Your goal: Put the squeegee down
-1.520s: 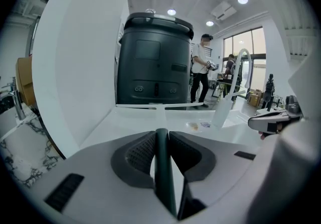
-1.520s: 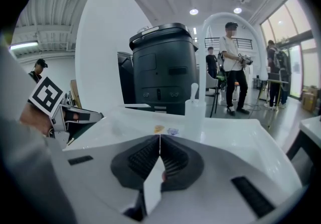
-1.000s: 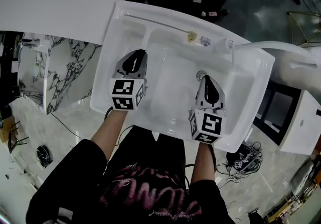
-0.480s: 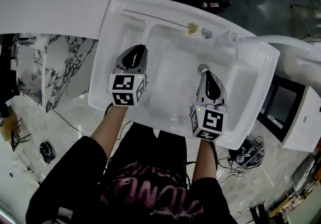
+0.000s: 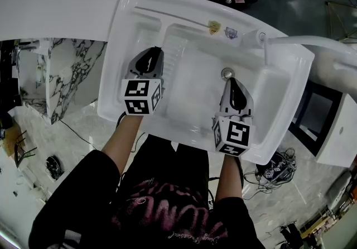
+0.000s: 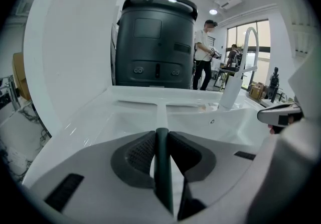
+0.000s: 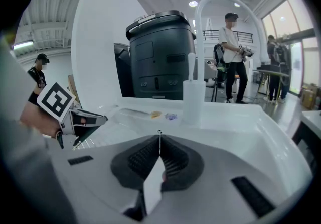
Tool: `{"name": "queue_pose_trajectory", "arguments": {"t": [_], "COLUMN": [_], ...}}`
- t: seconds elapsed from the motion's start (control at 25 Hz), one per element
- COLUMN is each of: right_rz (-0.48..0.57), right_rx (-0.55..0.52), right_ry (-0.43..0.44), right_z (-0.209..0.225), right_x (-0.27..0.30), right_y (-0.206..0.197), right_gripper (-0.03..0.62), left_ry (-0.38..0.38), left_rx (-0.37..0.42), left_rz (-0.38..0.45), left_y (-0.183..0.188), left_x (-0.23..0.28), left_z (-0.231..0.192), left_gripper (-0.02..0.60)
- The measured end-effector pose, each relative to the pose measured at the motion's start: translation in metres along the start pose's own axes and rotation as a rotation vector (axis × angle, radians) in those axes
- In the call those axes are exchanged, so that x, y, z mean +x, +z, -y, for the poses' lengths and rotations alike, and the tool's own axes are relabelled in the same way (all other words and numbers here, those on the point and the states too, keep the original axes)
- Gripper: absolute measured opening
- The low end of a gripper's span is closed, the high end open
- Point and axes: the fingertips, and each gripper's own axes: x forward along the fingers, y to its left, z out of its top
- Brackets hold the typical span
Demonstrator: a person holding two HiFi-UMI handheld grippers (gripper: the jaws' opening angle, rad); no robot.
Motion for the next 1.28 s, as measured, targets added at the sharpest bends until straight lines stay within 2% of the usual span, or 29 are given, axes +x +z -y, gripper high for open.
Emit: {"name": "queue_pose_trajectory", "arguments": {"t": [0.52,1.28], "right_rz": [-0.001,0.010], "right_rx": [0.003,-0.006], "right_ry": [0.000,-0.013], "right_z": [0.000,0.001], "right_x": [-0.001,-0.010], "right_y": [-0.001,0.000], "right_gripper": [0.021,0.021], "left_ry": [-0.003,-0.003], "left_rx": [0.032,0.028], "left_rz": [-0.004,0.030], "left_y": [-0.001,0.009], "left_x": [0.002,-0.005], "left_z": [0.002,0.002], "left_gripper": [0.089,0.091]}}
